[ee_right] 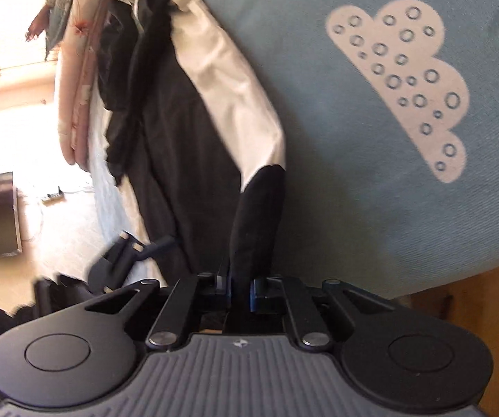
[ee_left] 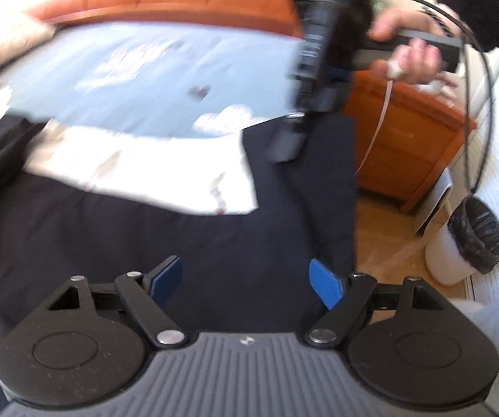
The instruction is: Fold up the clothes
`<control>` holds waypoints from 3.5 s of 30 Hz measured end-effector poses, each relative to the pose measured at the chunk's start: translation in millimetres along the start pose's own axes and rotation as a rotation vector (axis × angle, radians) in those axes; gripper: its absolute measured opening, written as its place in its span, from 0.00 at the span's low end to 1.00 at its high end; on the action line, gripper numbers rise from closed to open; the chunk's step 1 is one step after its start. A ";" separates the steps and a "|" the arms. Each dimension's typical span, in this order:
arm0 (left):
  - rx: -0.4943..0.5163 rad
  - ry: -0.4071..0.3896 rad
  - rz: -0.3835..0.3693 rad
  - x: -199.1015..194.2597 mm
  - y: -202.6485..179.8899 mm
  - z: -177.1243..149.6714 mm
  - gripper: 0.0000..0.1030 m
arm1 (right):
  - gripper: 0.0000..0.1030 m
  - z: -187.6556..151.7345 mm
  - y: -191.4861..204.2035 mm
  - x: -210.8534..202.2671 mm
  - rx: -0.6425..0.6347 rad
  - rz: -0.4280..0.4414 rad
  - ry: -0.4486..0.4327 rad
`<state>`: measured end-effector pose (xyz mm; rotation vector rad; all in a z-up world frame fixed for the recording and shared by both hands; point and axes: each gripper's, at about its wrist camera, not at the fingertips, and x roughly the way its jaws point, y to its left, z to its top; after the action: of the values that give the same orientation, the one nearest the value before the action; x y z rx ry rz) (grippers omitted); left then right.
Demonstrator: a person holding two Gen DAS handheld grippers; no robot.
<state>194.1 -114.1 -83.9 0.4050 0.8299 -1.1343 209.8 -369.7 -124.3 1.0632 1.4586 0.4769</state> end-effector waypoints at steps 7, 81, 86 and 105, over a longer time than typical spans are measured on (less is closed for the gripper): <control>-0.016 -0.081 0.032 7.9 -35.6 6.8 0.83 | 0.10 9.3 36.0 -9.7 -0.068 0.006 -0.002; 0.194 0.449 0.653 -81.8 -30.3 -148.5 0.04 | 0.08 -98.9 200.0 127.7 -1.629 -0.872 0.121; 0.128 0.428 0.631 -102.3 -17.6 -133.5 0.03 | 0.08 -96.6 205.5 127.0 -1.646 -0.891 0.113; -0.051 0.351 0.868 -139.0 156.9 -40.5 0.09 | 0.07 20.7 261.7 148.0 -1.707 -1.002 -0.223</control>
<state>297.5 62.6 -23.3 0.8362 0.8495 -0.2343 334.5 -124.4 -1.4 -0.9122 0.7102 0.5773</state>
